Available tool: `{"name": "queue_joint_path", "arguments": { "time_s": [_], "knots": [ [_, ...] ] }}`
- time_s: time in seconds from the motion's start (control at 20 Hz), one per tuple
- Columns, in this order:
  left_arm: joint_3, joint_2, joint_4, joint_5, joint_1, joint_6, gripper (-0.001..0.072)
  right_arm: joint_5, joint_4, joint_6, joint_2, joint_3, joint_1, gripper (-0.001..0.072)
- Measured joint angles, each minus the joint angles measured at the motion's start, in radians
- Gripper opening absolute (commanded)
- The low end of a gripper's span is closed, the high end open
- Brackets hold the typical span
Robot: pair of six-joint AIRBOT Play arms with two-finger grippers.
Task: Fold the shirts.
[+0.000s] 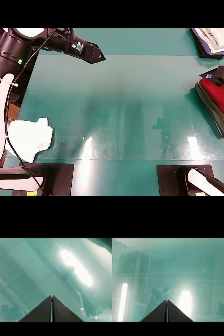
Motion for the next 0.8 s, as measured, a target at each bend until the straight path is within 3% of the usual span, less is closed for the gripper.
{"name": "queue_joint_path", "arguments": {
  "time_s": [0.3,0.55,0.6,0.65,0.8],
  "knots": [
    [-0.048,0.127,0.137,-0.215,0.208,-0.058,0.0024,0.02,0.0,0.0,0.0,0.0,0.0,0.0015],
    [-0.337,0.395,0.266,-0.303,0.491,-0.119,0.0033,0.023,0.0,0.0,0.0,0.0,0.0,0.0015],
    [-0.403,0.44,0.289,-0.32,0.534,-0.126,0.0291,0.023,0.0,0.0,0.0,0.0,0.0,0.0015],
    [-0.468,0.478,0.314,-0.335,0.569,-0.134,0.0716,0.022,0.0,0.0,0.0,0.0,0.0,0.0015],
    [-0.663,0.555,0.407,-0.374,0.632,-0.177,0.0713,0.013,-0.001,0.0,0.0,0.0,0.0,0.0015]
  ]
}}
